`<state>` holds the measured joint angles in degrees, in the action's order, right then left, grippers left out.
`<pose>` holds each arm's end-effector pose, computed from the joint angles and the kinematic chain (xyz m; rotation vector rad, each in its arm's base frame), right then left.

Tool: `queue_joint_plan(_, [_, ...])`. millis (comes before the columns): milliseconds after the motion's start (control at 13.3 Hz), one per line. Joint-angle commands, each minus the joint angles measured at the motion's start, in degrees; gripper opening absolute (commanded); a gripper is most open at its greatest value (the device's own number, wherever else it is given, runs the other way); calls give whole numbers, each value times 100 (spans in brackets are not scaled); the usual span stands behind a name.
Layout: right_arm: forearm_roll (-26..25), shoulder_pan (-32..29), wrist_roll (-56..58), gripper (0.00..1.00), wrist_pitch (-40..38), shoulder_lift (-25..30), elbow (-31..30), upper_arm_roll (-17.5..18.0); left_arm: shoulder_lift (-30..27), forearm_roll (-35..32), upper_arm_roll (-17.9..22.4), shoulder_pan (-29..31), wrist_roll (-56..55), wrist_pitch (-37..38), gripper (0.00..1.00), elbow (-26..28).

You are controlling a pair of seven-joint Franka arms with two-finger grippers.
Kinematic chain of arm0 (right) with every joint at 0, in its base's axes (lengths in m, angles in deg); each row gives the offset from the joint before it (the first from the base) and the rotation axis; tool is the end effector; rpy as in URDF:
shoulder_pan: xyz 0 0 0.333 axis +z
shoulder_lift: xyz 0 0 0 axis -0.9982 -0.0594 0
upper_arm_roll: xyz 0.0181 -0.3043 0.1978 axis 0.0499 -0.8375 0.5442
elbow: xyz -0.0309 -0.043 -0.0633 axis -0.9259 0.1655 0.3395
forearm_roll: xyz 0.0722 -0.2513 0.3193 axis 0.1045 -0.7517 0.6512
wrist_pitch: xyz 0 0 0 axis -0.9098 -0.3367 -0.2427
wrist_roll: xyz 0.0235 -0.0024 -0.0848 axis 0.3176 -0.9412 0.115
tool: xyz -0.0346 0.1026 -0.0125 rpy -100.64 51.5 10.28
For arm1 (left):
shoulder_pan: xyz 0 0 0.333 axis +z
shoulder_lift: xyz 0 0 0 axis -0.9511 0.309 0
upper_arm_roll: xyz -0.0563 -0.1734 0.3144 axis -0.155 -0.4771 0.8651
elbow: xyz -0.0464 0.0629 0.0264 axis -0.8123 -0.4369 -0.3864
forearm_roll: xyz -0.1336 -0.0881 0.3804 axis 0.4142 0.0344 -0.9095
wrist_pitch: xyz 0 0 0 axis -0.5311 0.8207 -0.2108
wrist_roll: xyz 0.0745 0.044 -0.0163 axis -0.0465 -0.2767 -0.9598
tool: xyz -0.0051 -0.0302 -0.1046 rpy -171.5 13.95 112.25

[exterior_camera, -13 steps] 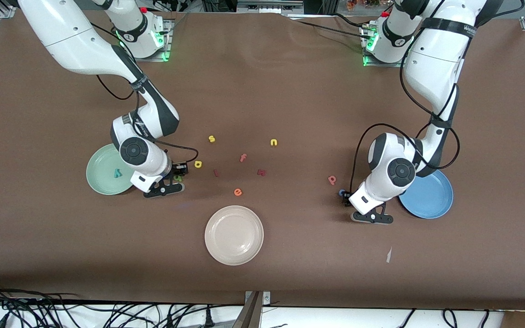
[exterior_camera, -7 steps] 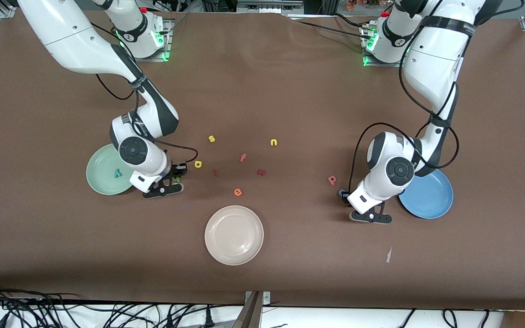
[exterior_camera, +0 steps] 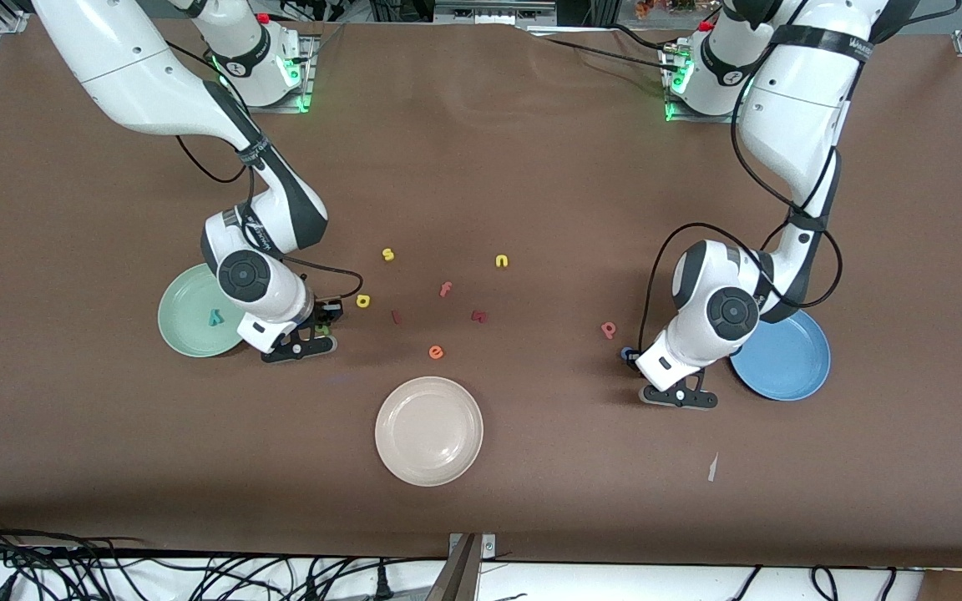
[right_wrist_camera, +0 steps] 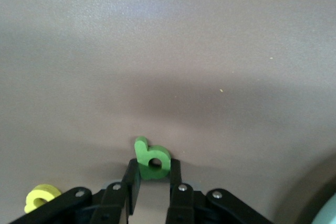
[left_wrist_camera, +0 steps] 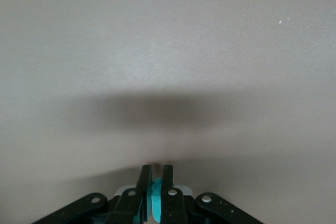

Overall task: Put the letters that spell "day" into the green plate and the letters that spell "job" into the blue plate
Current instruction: 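Place the blue l on the blue plate while the right gripper carries the b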

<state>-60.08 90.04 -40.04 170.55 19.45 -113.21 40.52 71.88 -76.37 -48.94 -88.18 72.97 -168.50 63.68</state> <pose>0.6419 0.2148 0.1976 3.0992 0.3300 -0.1291 0.7112 -0.1908 0.2122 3.0953 -0.1407 0.0104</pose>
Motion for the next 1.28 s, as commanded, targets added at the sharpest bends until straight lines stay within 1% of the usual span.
queue_joint_plan(0, [-52, -2, -45, 15, -36, 32, 85, 14, -949, 52, 162, 175, 375, 914, 0, 315])
queue_joint_plan(151, [-52, -11, -27, 13, -360, 67, 260, 5, -1363, 52, 162, 657, 1330, 1049, 0, 692])
queue_joint_plan(226, [-52, -11, -18, 13, -632, 102, 401, 5, -1434, 52, 162, 973, 1857, 1049, 0, 824])
queue_joint_plan(301, [-52, -20, 0, 12, -887, 120, 541, 5, -1435, 52, 162, 1307, 2367, 1040, 0, 861])
queue_joint_plan(377, [-52, -46, 0, 9, -1063, 207, 577, -3, -1400, 26, 171, 1580, 2886, 997, 0, 870])
queue_joint_plan(452, [-52, -55, 17, 7, -1161, 260, 578, -21, -1313, -18, 189, 1713, 3230, 944, 0, 870])
queue_joint_plan(527, [-44, -72, 35, 6, -1275, 347, 578, -56, -1260, -18, 250, 1767, 3381, 874, 3, 870])
queue_joint_plan(603, [-44, -81, 113, 5, -1467, 453, 578, -126, -1259, -18, 250, 1767, 3383, 865, 32, 870])
queue_joint_plan(678, [-35, -90, 192, 5, -1652, 558, 578, -135, -1259, 77, 242, 1741, 3366, 865, 65, 852])
queue_joint_plan(753, [-35, -90, 237, 5, -1767, 638, 578, -248, -1250, 261, 224, 1698, 3322, 865, 73, 826])
queue_joint_plan(829, [-26, -90, 394, 5, -1881, 725, 569, -319, -1250, 567, 198, 1593, 3304, 865, 74, 817])
queue_joint_plan(904, [-26, -90, 534, 5, -2056, 752, 569, -468, -1250, 771, 154, 1391, 3234, 856, 73, 808])
queue_joint_plan(979, [-26, -107, 666, 5, -2154, 753, 569, -626, -1198, 912, 145, 1276, 3103, 830, 70, 799])
queue_joint_plan(1055, [-26, -203, 798, 5, -2155, 726, 560, -732, -997, 1122, 128, 1032, 2884, 621, 70, 756])
queue_joint_plan(1130, [-26, -431, 956, 5, -2155, 691, 560, -742, -874, 1359, 127, 803, 2760, 218, 70, 755])
queue_joint_plan(1205, [-26, -616, 1132, 6, -2164, 665, 560, -742, -759, 1457, 127, 557, 2663, -47, 69, 764])
